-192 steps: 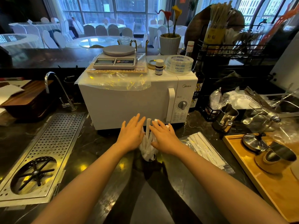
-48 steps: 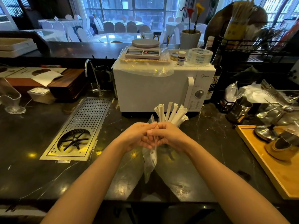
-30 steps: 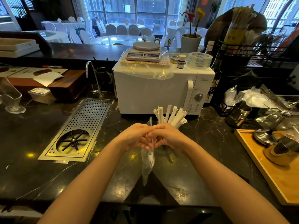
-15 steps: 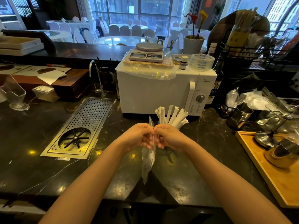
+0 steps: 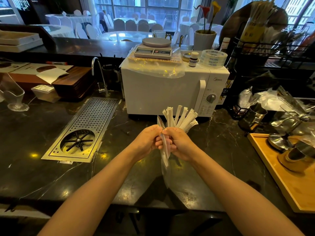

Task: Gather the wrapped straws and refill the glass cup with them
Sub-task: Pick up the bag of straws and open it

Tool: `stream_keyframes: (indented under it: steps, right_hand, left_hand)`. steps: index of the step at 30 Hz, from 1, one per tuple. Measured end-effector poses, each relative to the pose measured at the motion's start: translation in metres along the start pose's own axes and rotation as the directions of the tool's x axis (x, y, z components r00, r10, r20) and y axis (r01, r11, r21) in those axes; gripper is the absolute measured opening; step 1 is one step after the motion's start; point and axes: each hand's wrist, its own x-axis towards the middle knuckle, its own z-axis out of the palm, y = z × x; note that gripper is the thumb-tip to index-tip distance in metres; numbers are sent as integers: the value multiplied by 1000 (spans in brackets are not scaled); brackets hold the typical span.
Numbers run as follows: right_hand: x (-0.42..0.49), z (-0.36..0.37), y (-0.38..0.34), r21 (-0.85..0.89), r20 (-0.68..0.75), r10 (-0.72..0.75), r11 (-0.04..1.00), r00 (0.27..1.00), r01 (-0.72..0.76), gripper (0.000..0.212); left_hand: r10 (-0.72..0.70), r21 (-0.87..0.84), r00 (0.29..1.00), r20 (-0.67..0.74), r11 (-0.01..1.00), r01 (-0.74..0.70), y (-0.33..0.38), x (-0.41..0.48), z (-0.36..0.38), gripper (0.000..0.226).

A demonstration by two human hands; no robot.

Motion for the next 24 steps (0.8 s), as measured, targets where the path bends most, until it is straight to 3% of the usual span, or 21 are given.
stream_keyframes:
  steps: [4, 8, 12, 16, 24]
  right_hand:
    - [8, -5, 3, 143, -110, -5, 990, 994, 21, 29]
    - [2, -13, 2, 63, -12, 8, 998, 1000, -7, 39]
    - [-9, -21, -23, -257, 35, 107, 962, 994, -95, 36]
    - [-11, -27, -46, -607, 42, 161, 788, 986, -103, 35]
    - [-10, -41, -62, -831, 11, 163, 550, 987, -81, 31]
  left_hand:
    - [5, -206, 998, -59, 978, -17, -1, 2, 9, 36]
    - [-56, 16, 998, 4, 998, 56, 2, 4, 3, 33]
    - [-179, 298, 984, 21, 940, 165, 20, 3, -21, 34]
    - [-203, 462, 976, -79, 860, 216, 37, 4, -29, 37]
    - [-141, 731, 977, -163, 648, 215, 55, 4, -38, 33]
